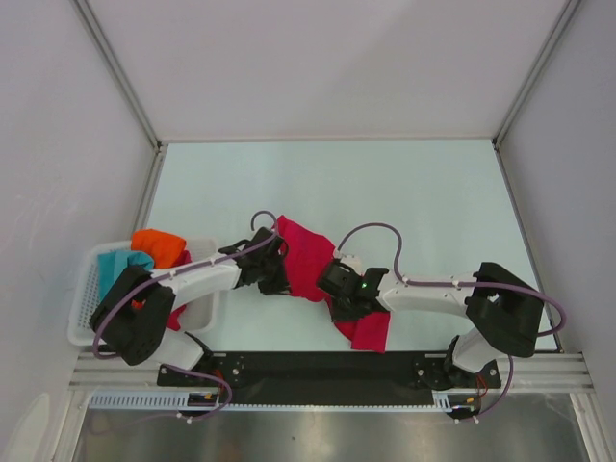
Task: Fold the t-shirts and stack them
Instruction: Flatten out the tshirt
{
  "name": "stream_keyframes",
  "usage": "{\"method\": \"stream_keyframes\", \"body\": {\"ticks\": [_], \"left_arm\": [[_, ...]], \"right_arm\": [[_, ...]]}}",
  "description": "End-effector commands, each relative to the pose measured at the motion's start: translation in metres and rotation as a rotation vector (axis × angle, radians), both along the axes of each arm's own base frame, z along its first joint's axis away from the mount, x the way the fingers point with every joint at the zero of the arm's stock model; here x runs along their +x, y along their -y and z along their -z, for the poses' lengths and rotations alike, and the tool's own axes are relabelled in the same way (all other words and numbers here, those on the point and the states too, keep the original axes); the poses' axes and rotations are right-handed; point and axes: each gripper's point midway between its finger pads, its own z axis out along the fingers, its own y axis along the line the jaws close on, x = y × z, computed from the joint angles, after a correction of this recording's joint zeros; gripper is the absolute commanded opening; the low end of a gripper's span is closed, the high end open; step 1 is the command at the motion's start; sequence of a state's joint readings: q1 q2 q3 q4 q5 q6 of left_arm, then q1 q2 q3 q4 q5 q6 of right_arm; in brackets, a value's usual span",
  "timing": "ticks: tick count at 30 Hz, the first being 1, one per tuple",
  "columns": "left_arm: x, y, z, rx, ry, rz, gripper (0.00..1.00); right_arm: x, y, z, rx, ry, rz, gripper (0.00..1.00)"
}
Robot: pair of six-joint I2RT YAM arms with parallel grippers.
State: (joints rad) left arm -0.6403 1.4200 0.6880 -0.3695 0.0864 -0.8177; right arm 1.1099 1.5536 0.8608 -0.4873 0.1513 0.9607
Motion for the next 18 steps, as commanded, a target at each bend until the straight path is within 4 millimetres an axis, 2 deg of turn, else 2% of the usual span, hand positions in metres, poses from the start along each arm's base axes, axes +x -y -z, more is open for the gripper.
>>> {"method": "stream_keyframes", "body": {"ticks": [1,2,6,10,11,15,16,17,18], "left_arm": [[0.009,0.012,0.004,-0.025,0.024,0.031,0.0],[0.01,0.013,0.006,-0.024,0.022,0.031,0.0],[0.014,0.015,0.006,-0.022,0.027,0.04,0.0],[0.021,0.015,-0.009,-0.019,0.069,0.038,0.0],[0.021,0.011,-0.01,0.005,0.07,0.039,0.0],[0.03,0.005,-0.039,0.04,0.123,0.036,0.0],[0.036,0.008,-0.053,0.031,0.15,0.037,0.0],[0.032,0.005,-0.059,0.046,0.137,0.046,0.0],[0.038,-0.001,-0.071,0.067,0.181,0.027,0.0]], "right_arm": [[0.01,-0.009,-0.007,0.021,0.056,-0.007,0.14],[0.011,-0.009,-0.009,0.023,0.062,-0.005,0.0],[0.016,-0.008,-0.016,0.021,0.092,-0.004,0.0],[0.024,-0.002,-0.035,0.022,0.162,0.014,0.0],[0.028,-0.001,-0.046,0.035,0.198,0.025,0.0],[0.037,0.004,-0.072,0.017,0.277,0.039,0.0],[0.039,0.004,-0.079,0.014,0.297,0.039,0.0],[0.044,0.007,-0.086,-0.002,0.336,0.052,0.0],[0.042,0.004,-0.098,-0.006,0.357,0.045,0.0]]}}
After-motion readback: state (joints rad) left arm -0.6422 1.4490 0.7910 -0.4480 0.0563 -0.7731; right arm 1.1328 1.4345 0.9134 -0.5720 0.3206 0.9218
